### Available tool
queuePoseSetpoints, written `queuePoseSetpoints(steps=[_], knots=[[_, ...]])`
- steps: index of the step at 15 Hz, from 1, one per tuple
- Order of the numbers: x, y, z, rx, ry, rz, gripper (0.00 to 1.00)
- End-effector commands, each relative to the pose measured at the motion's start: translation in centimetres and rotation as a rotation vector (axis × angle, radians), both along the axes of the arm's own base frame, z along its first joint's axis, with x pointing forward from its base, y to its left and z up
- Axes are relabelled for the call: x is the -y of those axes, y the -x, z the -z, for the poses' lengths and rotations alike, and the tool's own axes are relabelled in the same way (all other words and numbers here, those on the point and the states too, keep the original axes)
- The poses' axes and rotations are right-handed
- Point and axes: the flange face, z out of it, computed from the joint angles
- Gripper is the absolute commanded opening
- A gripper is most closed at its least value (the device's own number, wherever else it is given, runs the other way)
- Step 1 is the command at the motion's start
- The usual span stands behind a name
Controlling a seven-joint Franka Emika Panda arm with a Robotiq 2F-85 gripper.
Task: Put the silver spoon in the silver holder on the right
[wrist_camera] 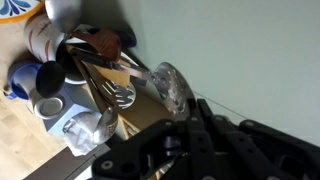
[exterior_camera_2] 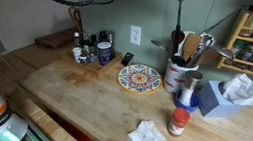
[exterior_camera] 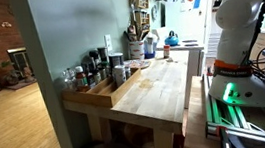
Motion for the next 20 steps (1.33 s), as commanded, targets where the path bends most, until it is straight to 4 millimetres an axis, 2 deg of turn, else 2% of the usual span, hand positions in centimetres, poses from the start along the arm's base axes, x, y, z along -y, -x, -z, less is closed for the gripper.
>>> queuePoseSetpoints(steps=[1,9,14,20], knots=[[1.7,-0.4,1.8,0.023,-0.014,0.055,0.01],[3.3,0.4,7.0,0.017,-0.121,0.13,0.01],[3.0,0.8,9.9,0.063,-0.164,0.153,0.01],[2.6,0.7,14.6,-0.029,-0.163,0.116,0.01]])
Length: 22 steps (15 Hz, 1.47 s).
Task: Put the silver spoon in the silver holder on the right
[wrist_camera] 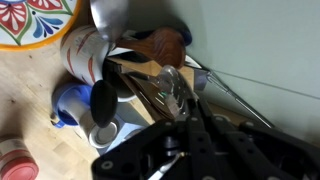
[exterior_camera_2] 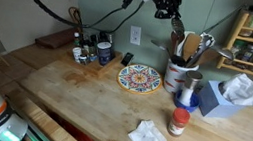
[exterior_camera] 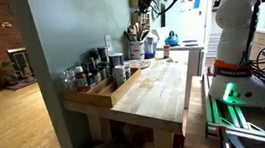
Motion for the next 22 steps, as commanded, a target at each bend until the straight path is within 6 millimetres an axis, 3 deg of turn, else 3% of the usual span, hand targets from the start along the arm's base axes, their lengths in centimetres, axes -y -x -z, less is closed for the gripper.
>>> queuePoseSetpoints(steps=[1,8,11,12,14,19,22], knots=[[-0.5,0.0,3.1,-0.044,-0.017,-0.027,0.01],[0.4,-1.1,7.7,-0.141,-0.033,-0.051,0.01],[0.7,-1.5,7.7,-0.143,-0.025,-0.055,0.01],[0.7,-1.5,7.4,-0.139,-0.024,-0.058,0.29],[0.6,-1.6,6.4,-0.134,-0.015,-0.074,0.35],[-0.4,-1.5,0.8,-0.111,0.035,-0.199,0.73],[-1.8,-0.5,-2.6,-0.171,0.045,-0.369,0.97]])
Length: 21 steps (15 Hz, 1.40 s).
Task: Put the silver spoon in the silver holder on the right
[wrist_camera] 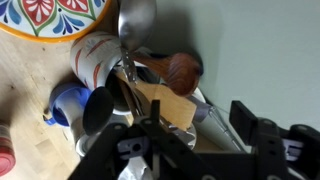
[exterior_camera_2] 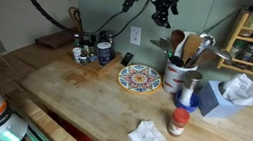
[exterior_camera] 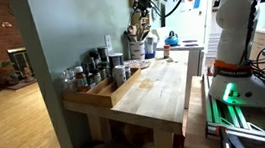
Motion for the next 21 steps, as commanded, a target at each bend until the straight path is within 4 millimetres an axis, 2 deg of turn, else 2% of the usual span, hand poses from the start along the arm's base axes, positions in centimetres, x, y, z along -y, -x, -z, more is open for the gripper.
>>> queuePoseSetpoints(steps=[1,6,14,18,19,21], knots=[[-1.6,2.0,-3.8,-0.077,-0.005,-0.19,1.0],[-4.6,4.7,-7.4,-0.185,0.045,-0.449,1.0],[-10.1,8.1,-10.0,-0.314,0.103,-0.873,1.0],[-10.9,9.9,-9.8,-0.395,0.148,-1.077,1.0],[-10.7,8.8,-10.1,-0.361,0.126,-0.994,1.0],[-10.7,9.0,-10.2,-0.363,0.13,-1.004,1.0]])
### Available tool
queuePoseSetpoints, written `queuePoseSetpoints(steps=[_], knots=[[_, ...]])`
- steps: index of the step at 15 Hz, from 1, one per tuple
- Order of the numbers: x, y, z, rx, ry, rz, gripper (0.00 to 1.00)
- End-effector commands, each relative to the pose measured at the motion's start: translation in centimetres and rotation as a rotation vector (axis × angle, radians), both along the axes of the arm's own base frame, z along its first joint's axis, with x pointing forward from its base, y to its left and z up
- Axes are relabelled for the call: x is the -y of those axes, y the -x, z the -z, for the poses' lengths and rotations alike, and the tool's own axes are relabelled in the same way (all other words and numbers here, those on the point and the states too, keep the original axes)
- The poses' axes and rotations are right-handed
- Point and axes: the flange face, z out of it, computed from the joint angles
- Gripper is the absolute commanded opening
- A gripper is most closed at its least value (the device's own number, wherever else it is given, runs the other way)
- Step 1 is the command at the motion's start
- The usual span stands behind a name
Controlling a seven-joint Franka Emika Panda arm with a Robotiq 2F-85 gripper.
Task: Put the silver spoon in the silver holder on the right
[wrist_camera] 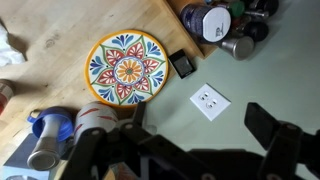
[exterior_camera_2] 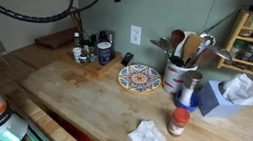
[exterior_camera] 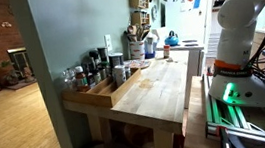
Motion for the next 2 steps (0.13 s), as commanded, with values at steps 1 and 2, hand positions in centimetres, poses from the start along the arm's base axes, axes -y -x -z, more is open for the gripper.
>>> queuePoseSetpoints(steps=[1,2], knots=[[0.07,-0.06,-0.06,-0.002,-0.001,0.0,1.0],[0.08,-0.1,-0.01,-0.003,-0.001,-0.001,1.0]])
